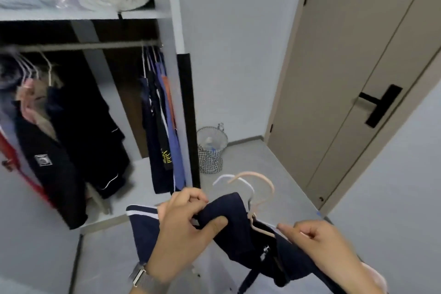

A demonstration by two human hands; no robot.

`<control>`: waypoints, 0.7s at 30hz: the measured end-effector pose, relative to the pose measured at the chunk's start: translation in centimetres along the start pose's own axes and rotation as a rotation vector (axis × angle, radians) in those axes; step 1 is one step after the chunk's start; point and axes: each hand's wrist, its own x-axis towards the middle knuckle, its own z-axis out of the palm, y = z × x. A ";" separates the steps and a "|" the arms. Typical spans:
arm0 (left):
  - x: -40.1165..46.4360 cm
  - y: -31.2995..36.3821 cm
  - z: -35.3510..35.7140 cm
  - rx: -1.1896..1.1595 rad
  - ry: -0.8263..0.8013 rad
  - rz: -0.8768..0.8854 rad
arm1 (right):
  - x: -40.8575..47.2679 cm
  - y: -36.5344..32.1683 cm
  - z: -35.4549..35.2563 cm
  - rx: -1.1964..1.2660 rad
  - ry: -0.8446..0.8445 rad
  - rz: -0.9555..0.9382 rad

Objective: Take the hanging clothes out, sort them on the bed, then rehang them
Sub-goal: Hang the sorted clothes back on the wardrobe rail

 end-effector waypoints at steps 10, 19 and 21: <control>-2.1 -13.1 -16.3 0.019 0.187 -0.175 | 4.3 -16.5 13.4 0.195 -0.290 -0.181; -3.3 -22.3 -28.5 0.136 0.342 -0.206 | 4.7 -29.4 22.7 0.267 -0.538 -0.394; -3.4 -24.1 -30.9 0.157 0.385 -0.234 | 5.1 -32.3 24.2 0.178 -0.605 -0.474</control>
